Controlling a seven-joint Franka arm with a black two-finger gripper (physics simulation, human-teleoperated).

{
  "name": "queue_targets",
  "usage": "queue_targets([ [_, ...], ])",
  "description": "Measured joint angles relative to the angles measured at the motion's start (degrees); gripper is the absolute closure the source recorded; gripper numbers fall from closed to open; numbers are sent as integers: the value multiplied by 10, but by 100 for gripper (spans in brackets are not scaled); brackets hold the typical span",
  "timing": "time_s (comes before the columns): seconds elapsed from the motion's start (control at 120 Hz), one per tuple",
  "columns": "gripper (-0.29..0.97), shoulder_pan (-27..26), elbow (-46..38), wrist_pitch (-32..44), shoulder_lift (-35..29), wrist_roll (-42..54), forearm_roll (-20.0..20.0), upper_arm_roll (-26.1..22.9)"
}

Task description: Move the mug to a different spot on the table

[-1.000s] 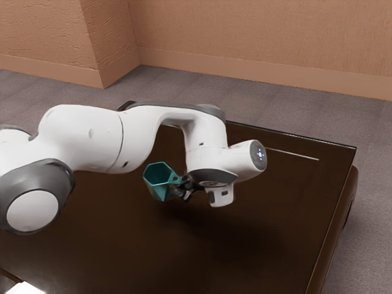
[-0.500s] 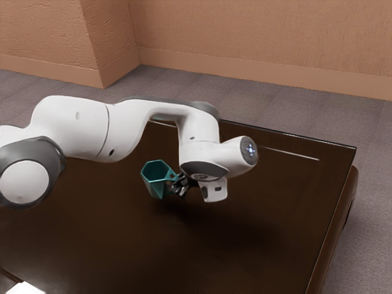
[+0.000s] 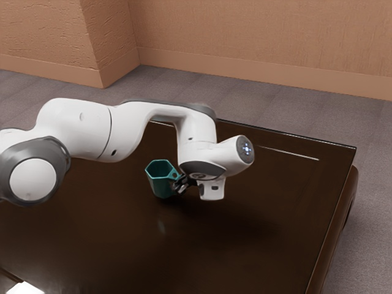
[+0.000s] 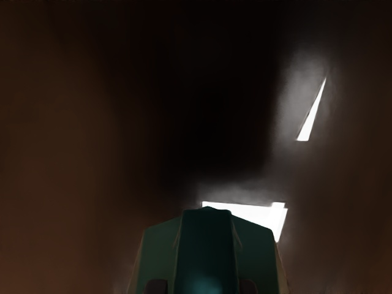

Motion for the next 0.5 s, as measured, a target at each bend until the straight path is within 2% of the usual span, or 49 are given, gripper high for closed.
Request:
queue_targets([
  [0.3,67,9,-2,30,4,38,-2,1],
  [0.5,41,10,-2,37,1,55,-14,4],
])
